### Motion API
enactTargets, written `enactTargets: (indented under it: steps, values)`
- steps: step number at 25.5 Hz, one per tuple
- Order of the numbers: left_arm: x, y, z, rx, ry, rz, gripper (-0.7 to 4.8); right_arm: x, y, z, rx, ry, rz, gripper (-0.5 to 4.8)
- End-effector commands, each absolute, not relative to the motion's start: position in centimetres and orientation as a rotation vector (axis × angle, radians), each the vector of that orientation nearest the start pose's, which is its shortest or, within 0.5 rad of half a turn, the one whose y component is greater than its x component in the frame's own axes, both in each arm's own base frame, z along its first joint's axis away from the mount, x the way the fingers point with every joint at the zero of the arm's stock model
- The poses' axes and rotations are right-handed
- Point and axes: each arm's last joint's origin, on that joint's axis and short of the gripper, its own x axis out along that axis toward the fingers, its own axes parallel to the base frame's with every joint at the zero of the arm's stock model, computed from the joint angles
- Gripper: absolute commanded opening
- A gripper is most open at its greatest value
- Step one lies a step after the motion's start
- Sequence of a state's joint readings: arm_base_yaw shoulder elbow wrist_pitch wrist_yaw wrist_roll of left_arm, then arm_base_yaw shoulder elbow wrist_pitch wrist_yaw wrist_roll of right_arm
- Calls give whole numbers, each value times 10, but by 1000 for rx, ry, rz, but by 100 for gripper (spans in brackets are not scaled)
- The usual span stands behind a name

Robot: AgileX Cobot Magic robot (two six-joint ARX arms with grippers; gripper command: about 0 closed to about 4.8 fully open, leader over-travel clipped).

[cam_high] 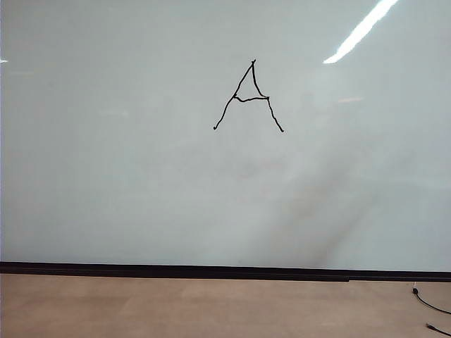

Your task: Pick up the pen on the shelf to the right of the whiteboard and write the letter A.

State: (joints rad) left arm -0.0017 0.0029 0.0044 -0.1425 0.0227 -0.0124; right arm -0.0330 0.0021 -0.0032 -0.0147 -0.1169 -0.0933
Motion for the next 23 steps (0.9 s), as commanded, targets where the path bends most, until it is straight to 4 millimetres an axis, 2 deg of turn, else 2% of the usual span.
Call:
enactTargets:
  steps: [1, 10, 23]
  values:
    - [97, -1, 153, -10, 131, -24, -4, 97, -6, 164, -73, -7, 54, -5]
    - [97, -1, 153, -9, 131, -24, -5, 97, -15, 169, -5, -53, -129, -5]
    - [97, -1, 153, -9, 131, -24, -5, 97, -14, 168, 2, -47, -122, -5]
